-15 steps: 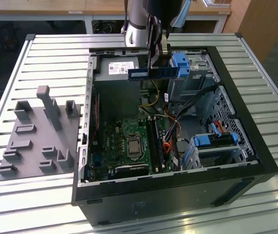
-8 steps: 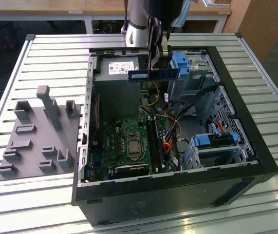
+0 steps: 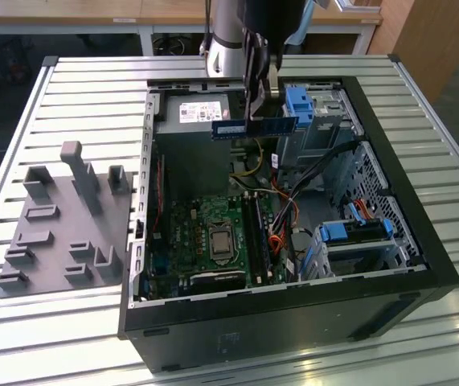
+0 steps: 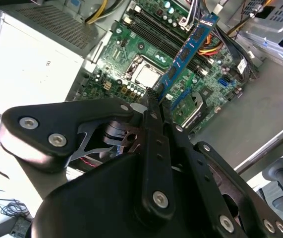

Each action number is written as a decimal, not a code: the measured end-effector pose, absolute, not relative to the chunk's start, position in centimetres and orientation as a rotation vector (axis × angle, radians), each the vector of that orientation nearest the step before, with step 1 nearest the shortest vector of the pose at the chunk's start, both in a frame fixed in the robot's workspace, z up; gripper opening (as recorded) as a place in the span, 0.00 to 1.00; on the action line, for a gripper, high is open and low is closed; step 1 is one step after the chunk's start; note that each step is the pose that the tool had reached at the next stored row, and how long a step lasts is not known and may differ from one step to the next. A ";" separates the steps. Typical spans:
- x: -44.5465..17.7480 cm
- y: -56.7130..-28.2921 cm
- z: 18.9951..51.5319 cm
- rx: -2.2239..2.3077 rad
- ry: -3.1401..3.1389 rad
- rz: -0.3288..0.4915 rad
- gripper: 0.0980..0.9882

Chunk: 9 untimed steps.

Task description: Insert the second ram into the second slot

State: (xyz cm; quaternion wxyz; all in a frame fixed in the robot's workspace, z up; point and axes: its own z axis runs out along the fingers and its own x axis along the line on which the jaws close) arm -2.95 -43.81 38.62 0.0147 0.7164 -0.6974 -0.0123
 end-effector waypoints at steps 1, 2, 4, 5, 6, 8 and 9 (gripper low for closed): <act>-2.9 -43.9 38.6 2.229 -2.170 -0.037 0.04; -2.9 -44.1 38.6 2.229 -2.170 -0.036 0.04; -2.9 -44.5 38.6 2.228 -2.169 -0.035 0.04; -2.9 -44.7 38.6 2.228 -2.169 -0.034 0.04; -3.0 -44.8 38.6 2.228 -2.169 -0.034 0.04; -3.0 -45.0 38.6 2.227 -2.168 -0.033 0.04; -3.0 -45.0 38.6 2.227 -2.168 -0.032 0.04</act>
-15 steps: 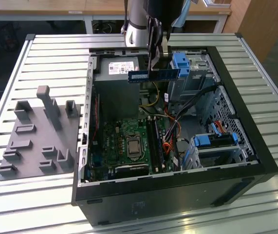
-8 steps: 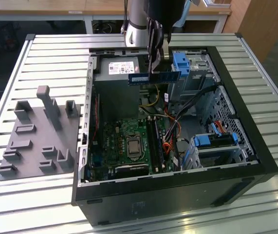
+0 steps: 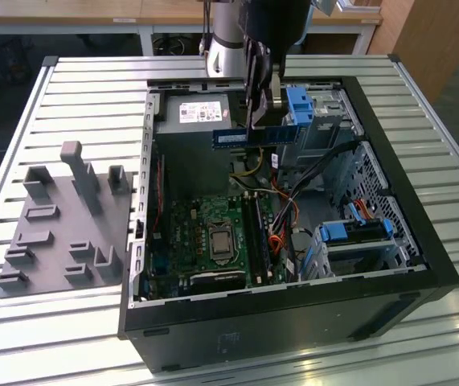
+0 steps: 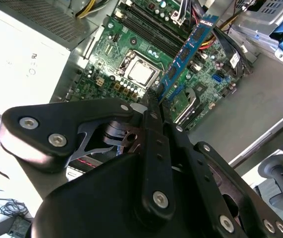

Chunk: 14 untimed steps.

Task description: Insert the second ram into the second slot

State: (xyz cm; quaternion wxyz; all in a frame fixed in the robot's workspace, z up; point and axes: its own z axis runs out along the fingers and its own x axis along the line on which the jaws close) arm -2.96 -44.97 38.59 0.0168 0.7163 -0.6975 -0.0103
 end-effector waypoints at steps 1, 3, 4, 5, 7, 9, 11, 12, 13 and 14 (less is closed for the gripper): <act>-3.0 -45.0 38.6 2.226 -2.168 -0.032 0.04; -3.0 -45.0 38.6 2.223 -2.171 -0.031 0.04; -3.0 -45.0 38.6 2.217 -2.177 -0.032 0.04; -3.0 -45.0 38.6 2.208 -2.187 -0.032 0.04; -3.0 -45.0 38.6 2.190 -2.205 -0.032 0.04; -3.0 -45.0 38.6 2.173 -2.222 -0.033 0.04; -3.0 -45.0 38.6 2.160 -2.235 -0.033 0.04; -3.0 -45.0 38.6 2.156 -2.239 -0.033 0.04; -3.0 -45.0 38.6 2.153 -2.242 -0.033 0.04; -3.0 -45.0 38.6 2.149 -2.245 -0.033 0.04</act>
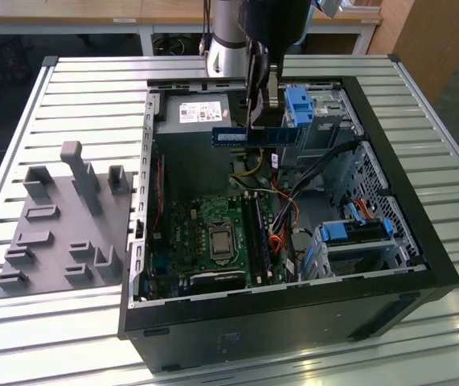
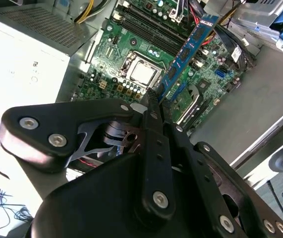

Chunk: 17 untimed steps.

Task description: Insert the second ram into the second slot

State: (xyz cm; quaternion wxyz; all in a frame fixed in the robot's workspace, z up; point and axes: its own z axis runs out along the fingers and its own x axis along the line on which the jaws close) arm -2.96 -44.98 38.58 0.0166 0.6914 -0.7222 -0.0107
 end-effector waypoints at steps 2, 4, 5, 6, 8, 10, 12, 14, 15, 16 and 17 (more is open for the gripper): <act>-3.0 -45.0 38.6 2.143 -2.252 -0.033 0.04; -3.0 -45.0 38.6 2.135 -2.259 -0.034 0.04; -3.0 -45.0 38.6 2.130 -2.263 -0.034 0.04; -3.0 -45.0 38.6 2.127 -2.267 -0.034 0.04; -3.0 -45.0 38.6 2.119 -2.274 -0.034 0.04; -3.0 -45.0 38.6 2.112 -2.281 -0.034 0.04; -3.0 -45.0 38.6 2.104 -2.288 -0.034 0.04; -3.0 -45.0 38.6 2.098 -2.294 -0.034 0.04; -3.0 -45.0 38.6 2.094 -2.297 -0.035 0.04; -3.0 -45.0 38.6 2.091 -2.300 -0.035 0.04; -3.0 -45.0 38.6 2.088 -2.303 -0.035 0.04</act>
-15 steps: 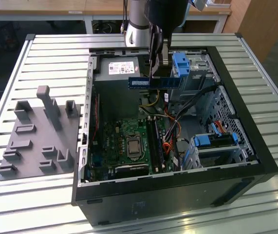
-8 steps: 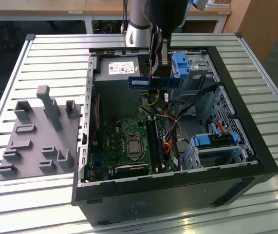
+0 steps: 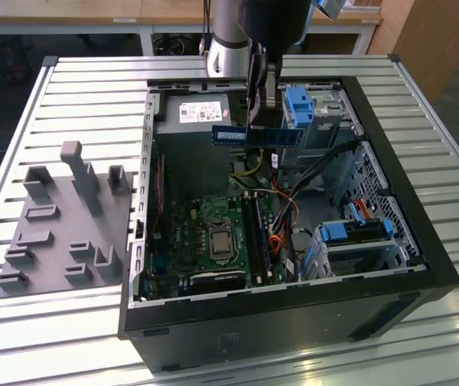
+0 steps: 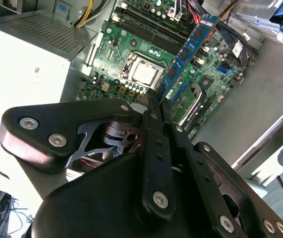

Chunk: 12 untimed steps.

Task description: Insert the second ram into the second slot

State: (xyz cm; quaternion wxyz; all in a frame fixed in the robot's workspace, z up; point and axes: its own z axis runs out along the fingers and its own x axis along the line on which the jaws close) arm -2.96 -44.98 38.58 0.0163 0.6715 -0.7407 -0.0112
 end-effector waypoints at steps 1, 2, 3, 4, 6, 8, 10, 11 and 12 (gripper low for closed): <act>-3.0 -45.0 38.6 2.085 -2.306 -0.035 0.04; -3.0 -45.0 38.6 2.082 -2.308 -0.035 0.04; -3.0 -45.0 38.6 2.080 -2.311 -0.035 0.04; -3.0 -45.0 38.6 2.077 -2.313 -0.035 0.04; -3.0 -45.0 38.6 2.072 -2.318 -0.035 0.04; -3.0 -45.0 38.6 2.066 -2.323 -0.035 0.04; -3.0 -45.0 38.6 2.061 -2.328 -0.035 0.04; -3.0 -45.0 38.6 2.058 -2.331 -0.035 0.04; -3.0 -45.0 38.6 2.055 -2.333 -0.035 0.04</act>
